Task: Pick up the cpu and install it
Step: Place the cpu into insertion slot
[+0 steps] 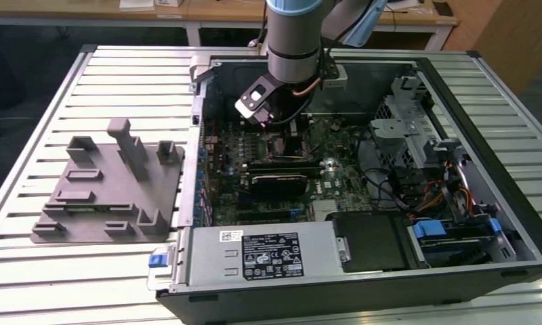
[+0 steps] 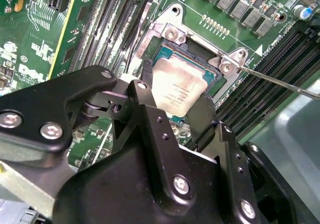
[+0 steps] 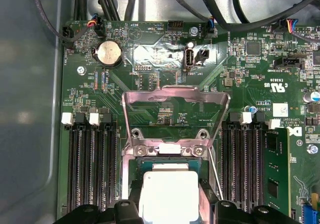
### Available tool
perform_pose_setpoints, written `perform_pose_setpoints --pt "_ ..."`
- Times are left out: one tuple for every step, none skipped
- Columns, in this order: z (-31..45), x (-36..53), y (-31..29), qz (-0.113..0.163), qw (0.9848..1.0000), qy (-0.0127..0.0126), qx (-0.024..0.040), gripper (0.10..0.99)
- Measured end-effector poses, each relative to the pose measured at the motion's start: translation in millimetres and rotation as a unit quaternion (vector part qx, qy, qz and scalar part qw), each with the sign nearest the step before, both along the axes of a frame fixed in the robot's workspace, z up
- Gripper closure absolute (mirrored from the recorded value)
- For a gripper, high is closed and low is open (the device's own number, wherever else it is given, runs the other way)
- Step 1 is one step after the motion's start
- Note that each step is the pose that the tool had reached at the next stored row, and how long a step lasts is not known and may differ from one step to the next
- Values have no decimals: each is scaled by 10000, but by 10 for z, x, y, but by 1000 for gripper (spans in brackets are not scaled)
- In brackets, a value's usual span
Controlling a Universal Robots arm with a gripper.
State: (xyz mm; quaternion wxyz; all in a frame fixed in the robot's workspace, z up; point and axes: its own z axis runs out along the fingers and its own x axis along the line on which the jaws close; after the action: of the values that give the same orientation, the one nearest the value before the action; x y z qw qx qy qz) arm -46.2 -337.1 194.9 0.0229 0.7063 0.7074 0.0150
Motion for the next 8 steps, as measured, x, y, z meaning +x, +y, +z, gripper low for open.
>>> perform_pose_setpoints --pt "-2 0 -1 0 10000 0 0 561" --pt "-4 0 -1 0 10000 1 -1 561" --pt "-6 -1 -1 0 10000 2 -2 561" --pt "-6 -1 -1 0 10000 2 0 561" --pt "-7 0 -1 0 10000 2 6 561" --pt "-8 0 -1 0 10000 1 9 561" --pt "-8 0 -1 0 10000 1 11 561" --pt "-8 0 -1 -4 10000 0 12 561"
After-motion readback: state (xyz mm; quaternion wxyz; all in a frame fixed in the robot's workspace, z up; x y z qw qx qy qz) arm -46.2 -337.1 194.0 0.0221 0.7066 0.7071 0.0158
